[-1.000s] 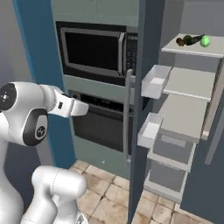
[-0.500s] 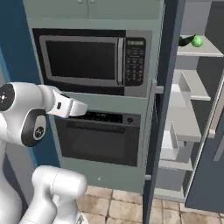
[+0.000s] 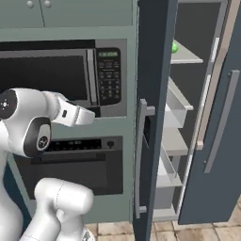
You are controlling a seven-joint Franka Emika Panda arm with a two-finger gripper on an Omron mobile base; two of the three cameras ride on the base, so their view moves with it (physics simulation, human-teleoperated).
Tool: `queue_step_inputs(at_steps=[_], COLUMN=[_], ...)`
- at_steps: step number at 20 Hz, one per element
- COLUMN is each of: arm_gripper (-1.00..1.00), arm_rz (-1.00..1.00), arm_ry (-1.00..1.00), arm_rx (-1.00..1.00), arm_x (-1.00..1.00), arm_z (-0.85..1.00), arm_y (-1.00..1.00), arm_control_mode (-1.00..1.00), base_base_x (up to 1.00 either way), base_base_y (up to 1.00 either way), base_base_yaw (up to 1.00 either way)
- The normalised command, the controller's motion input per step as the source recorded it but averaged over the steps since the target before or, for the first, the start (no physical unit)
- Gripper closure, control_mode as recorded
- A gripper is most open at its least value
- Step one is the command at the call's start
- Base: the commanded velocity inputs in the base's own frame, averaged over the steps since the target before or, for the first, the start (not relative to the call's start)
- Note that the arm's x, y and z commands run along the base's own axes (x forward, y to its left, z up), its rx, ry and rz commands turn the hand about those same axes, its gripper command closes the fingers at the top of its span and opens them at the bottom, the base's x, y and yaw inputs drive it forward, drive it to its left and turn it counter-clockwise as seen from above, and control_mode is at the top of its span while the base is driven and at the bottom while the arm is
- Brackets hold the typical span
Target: Take the eggplant and lime from the second highest rack and move them to the highest rack where the sweet potato and corn are located, to maximize freezer space. Close the freezer door after rearranging.
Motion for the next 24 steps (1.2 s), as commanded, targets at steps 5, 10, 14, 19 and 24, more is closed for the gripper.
queue_step_inputs(at_steps=[5,10,14,19,24], arm_gripper=[-1.00,-1.00,-1.00,-1.00,-1.00], arm_rz=[-0.33,-0.14,-0.03,-0.11,-0.27], arm_ry=[0.11,0.09,0.00,-0.13,-0.15], arm_rx=[0.14,0.26,0.29,0.20,0.04], arm_x=[0.59,0.57,0.46,0.51,0.48], arm_z=[-0.10,-0.03,-0.03,-0.22,-0.21], arm_y=[-0.33,-0.72,-0.75,-0.65,-0.59], arm_control_mode=[-1.00,-1.00,-1.00,-1.00,-1.00], base_base_x=[0.00,0.00,0.00,0.00,0.00], base_base_y=[0.00,0.00,0.00,0.00,0.00], base_base_yaw=[0.00,0.00,0.00,0.00,0.00])
